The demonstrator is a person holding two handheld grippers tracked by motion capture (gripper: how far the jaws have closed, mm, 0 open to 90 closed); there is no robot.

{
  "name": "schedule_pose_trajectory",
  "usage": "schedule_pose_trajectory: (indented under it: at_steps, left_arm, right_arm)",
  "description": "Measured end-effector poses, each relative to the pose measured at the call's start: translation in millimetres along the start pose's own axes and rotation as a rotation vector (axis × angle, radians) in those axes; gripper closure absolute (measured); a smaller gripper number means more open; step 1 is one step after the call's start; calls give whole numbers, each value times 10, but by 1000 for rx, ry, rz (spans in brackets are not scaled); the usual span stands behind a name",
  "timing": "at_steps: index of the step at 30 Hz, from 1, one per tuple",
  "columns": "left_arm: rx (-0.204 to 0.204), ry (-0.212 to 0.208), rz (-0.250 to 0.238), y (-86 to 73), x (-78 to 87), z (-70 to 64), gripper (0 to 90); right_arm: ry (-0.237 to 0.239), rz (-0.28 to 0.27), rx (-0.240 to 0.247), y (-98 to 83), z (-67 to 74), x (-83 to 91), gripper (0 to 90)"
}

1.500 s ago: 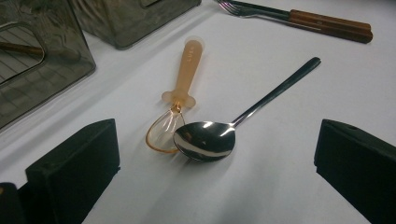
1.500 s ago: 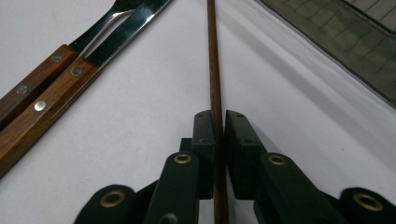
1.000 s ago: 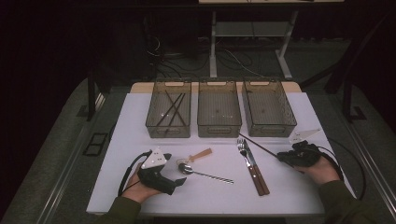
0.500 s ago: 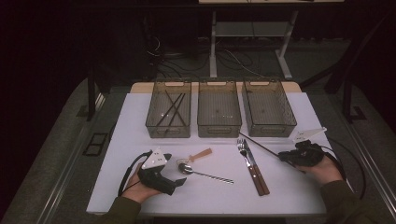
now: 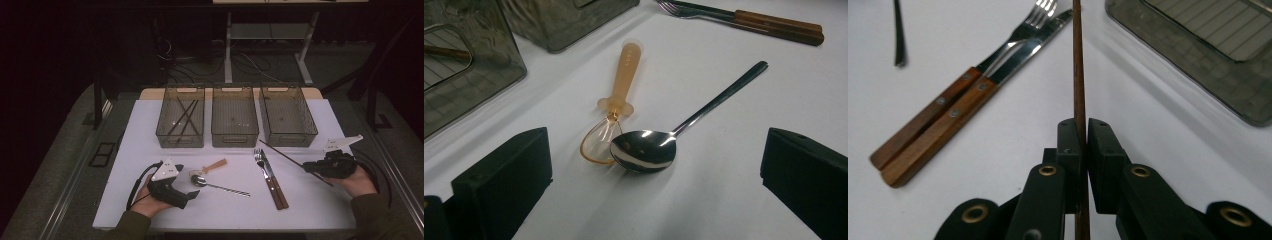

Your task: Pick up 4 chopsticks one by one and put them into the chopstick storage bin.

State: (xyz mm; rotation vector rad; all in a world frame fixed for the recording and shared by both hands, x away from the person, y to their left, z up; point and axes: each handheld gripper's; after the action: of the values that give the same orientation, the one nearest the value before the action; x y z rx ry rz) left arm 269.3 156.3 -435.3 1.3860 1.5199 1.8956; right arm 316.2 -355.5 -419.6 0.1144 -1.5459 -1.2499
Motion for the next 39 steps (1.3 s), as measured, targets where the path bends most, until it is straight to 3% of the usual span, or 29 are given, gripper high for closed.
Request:
schedule_pose_trajectory:
  at_steps: [9, 26, 39]
  left_arm:
    - [1, -1, 4, 0, 1, 5, 0]
    - [5, -1, 1, -2, 1, 3, 0]
    - [4, -1, 0, -4, -1, 3, 0]
  right_arm:
    - [55, -34, 20, 55, 70, 61, 842]
    - [128, -115, 30, 282, 292, -42, 842]
    - [117, -117, 39, 538, 533, -217, 842]
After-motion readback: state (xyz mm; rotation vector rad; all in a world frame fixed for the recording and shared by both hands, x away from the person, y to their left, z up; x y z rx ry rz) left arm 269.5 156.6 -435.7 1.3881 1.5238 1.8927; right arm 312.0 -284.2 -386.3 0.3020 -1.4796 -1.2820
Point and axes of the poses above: each handheld gripper's, and its own axes: x roughly backward along the jaws, y roughly out of its top, z roughly to its left, and after that the axes turned 6 degrees about -z, right-handed
